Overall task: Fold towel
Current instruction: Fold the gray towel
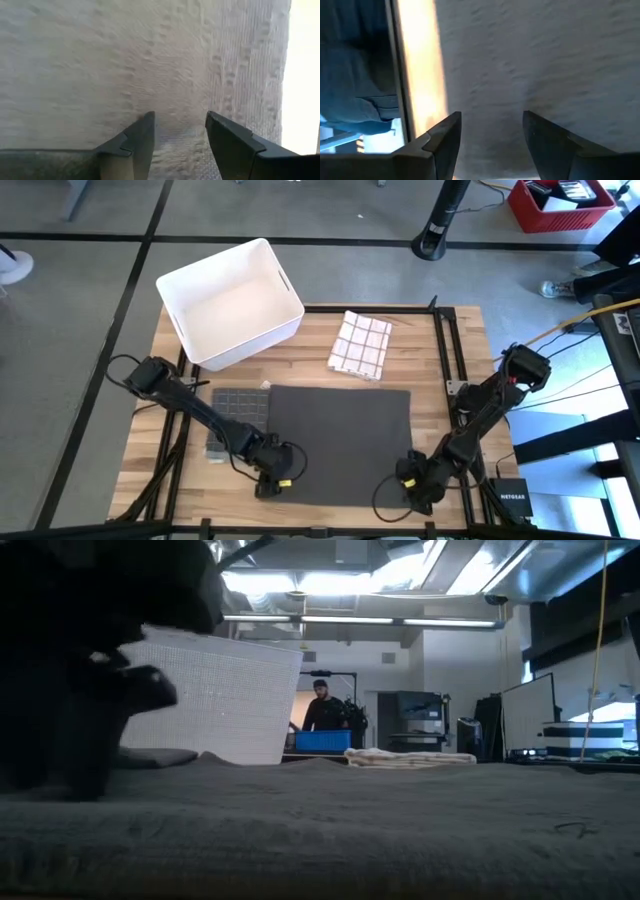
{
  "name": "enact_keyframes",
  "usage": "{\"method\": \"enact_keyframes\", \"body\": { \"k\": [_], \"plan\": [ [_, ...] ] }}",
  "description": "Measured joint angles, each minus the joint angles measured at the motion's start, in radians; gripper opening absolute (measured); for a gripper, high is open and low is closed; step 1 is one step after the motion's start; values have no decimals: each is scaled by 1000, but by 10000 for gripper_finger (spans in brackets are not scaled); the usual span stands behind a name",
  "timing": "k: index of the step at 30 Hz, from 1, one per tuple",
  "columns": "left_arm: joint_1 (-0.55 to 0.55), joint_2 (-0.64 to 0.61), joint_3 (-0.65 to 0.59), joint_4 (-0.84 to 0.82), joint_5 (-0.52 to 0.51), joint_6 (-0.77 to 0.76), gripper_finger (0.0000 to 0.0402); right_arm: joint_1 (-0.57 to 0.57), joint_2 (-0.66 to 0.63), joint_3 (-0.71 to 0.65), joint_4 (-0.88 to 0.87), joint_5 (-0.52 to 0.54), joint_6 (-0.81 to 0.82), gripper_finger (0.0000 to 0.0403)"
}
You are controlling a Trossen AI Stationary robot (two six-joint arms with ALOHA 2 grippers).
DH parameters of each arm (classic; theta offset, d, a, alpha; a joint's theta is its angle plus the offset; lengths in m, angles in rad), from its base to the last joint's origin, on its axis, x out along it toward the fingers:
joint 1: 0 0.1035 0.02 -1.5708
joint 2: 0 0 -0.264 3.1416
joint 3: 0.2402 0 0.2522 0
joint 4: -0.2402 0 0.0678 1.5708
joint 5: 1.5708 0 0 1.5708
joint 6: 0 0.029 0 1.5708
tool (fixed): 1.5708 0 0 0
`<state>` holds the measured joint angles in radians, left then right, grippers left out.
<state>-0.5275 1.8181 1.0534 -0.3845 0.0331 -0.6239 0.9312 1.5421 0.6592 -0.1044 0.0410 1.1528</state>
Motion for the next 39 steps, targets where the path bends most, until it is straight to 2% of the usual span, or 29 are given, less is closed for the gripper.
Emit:
{"method": "enact_keyframes", "body": {
  "k": [7, 12, 17, 21, 23, 26, 29, 32, 34, 36, 39],
  "plan": [
    [45, -119, 15, 16, -116, 112, 169, -107, -18, 46, -138, -26, -145, 213],
    [73, -116, 14, 17, -129, 130, 169, -161, -27, 48, -117, 81, -291, 213],
    [42, -93, 14, 27, -90, 156, 169, -165, -23, 48, -89, 189, -296, 213],
    [16, -56, 14, 60, -119, 167, 169, -166, -21, 48, -55, 263, -296, 213],
    [16, -29, 13, 164, -170, 225, 169, -166, -18, 48, -41, 348, -299, 213],
    [16, 4, 15, 428, -247, 358, 169, -166, -18, 48, 22, 473, -345, 213],
    [8, 9, 20, 563, -301, 475, 169, -146, -18, 48, 165, 460, -459, 213],
    [-22, 11, 71, 482, -326, 526, 169, -102, -18, 78, 293, 378, -547, 213],
    [-60, 13, 119, 391, -346, 542, 169, -63, -13, 134, 304, 376, -586, 213],
    [-108, 17, 171, 292, -403, 546, 169, -27, 5, 203, 246, 399, -601, 213],
    [-177, 18, 245, 143, -473, 511, 169, 19, 63, 329, 51, 411, -603, 213]
  ]
}}
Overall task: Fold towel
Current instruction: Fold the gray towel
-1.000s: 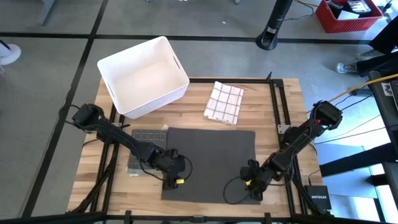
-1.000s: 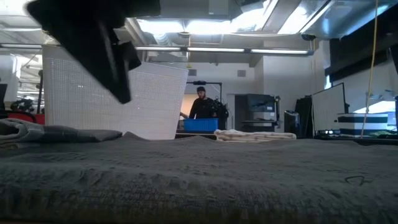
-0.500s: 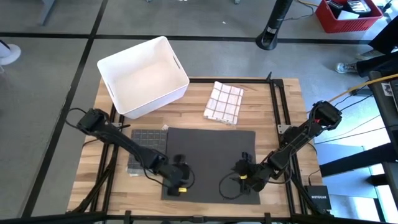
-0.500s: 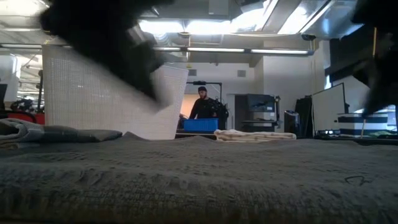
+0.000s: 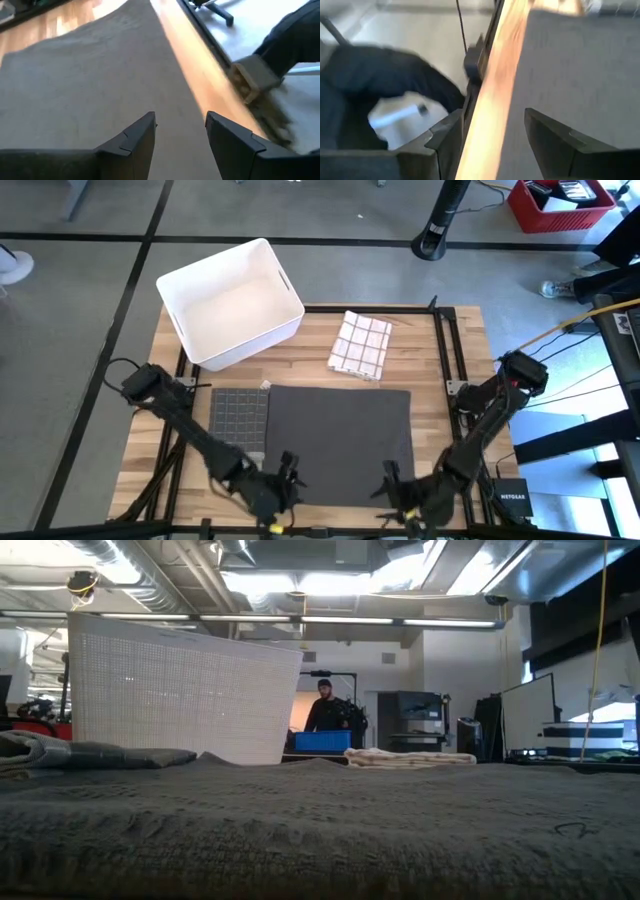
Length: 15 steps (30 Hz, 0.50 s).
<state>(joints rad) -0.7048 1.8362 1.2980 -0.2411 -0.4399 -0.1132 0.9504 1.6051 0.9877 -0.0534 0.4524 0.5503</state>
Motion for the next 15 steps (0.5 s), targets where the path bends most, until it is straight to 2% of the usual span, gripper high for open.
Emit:
{"method": "enact_keyframes", "body": {
  "k": [4, 8, 11, 15],
  "plan": [
    [-73, -1, 52, -185, -55, -183, 169, 55, 107, 205, -365, -12, 114, 213],
    [-131, 3, 51, -317, -53, -411, 169, 109, 217, 345, -649, -80, 266, 213],
    [-167, 24, 51, -355, -28, -496, 169, 152, 275, 370, -702, -120, 379, 213],
    [-186, 77, 50, -343, 27, -532, 169, 195, 329, 368, -705, -124, 504, 213]
  ]
}}
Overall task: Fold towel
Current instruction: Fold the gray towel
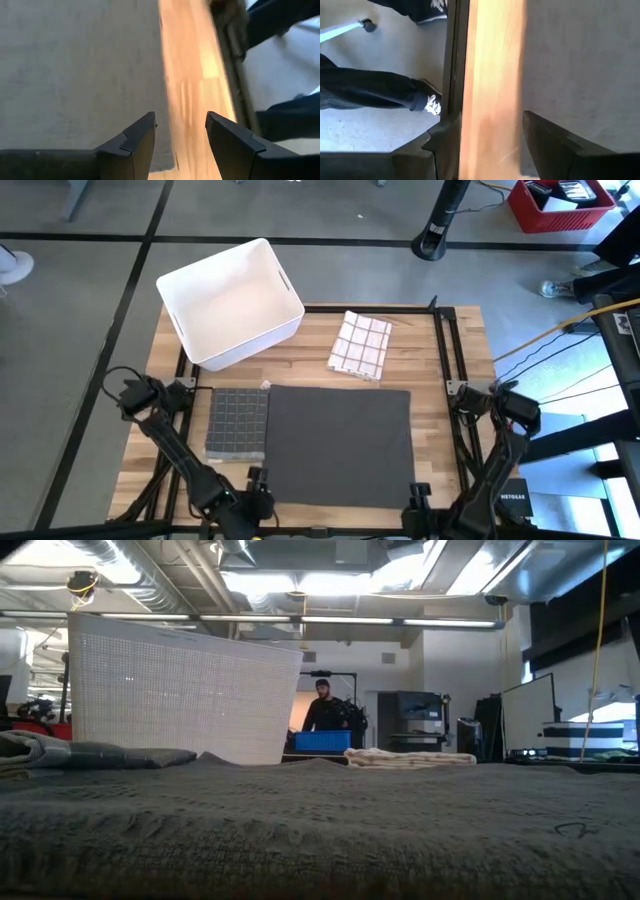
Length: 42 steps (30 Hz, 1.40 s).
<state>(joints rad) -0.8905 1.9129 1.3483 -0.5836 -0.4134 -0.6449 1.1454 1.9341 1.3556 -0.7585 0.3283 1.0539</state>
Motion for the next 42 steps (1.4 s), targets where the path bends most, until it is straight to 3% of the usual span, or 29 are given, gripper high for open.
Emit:
{"method": "enact_keyframes", "body": {
  "k": [9, 18, 25, 29, 34, 36, 42],
  "plan": [
    [0, 102, 0, -13, 51, -14, 169, 21, 49, -1, 15, 7, 66, 213],
    [2, 121, 2, -81, 52, -114, 169, 19, 59, -1, -71, 95, 41, 213],
    [2, 121, 2, -81, 61, -118, 157, 19, 115, 2, -121, 45, 7, 211],
    [8, 121, 1, -89, 65, -117, 107, 21, 122, 3, -125, 73, 13, 168],
    [20, 122, 0, -96, 62, -107, 20, 20, 125, 0, -168, 77, 13, 57],
    [21, 122, 0, -94, 60, -115, 9, 19, 126, -2, -170, 75, 12, 18],
    [4, 122, 35, -92, 73, -164, 6, 28, 126, 15, -193, 49, 80, 10]
  ]
}}
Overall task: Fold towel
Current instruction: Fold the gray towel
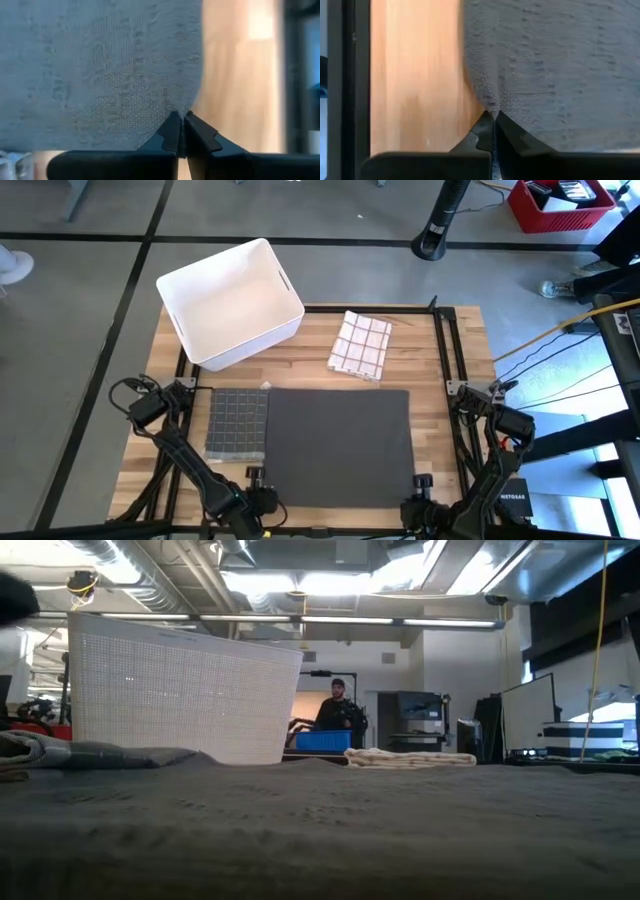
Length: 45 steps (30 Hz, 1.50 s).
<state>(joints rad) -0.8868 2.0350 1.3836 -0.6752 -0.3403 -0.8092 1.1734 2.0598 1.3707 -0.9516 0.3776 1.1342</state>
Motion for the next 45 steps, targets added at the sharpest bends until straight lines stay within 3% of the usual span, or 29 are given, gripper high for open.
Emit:
{"method": "enact_keyframes", "body": {
  "k": [10, 13, 18, 22, 30, 36, 45],
  "plan": [
    [-25, -14, 120, -35, -27, -43, 4, 42, 0, 197, -188, 43, 55, 5],
    [-15, -54, 148, -102, -107, -73, 7, 44, -2, 270, -335, 140, 105, 3],
    [20, -139, 152, -248, -308, -74, 3, 33, -4, 306, -600, 333, 327, 3],
    [84, -179, 147, -380, -382, -74, 5, -19, -20, 219, -608, 353, 381, 3],
    [207, -178, 75, -590, -399, -111, 7, -150, -48, 56, -618, 262, 400, 3],
    [283, -178, -6, -584, -416, -79, 3, -224, -127, -75, -618, 230, 376, 3],
    [398, -177, -169, -418, -430, -38, 9, -329, -182, -239, -514, 206, 251, 3]
  ]
}}
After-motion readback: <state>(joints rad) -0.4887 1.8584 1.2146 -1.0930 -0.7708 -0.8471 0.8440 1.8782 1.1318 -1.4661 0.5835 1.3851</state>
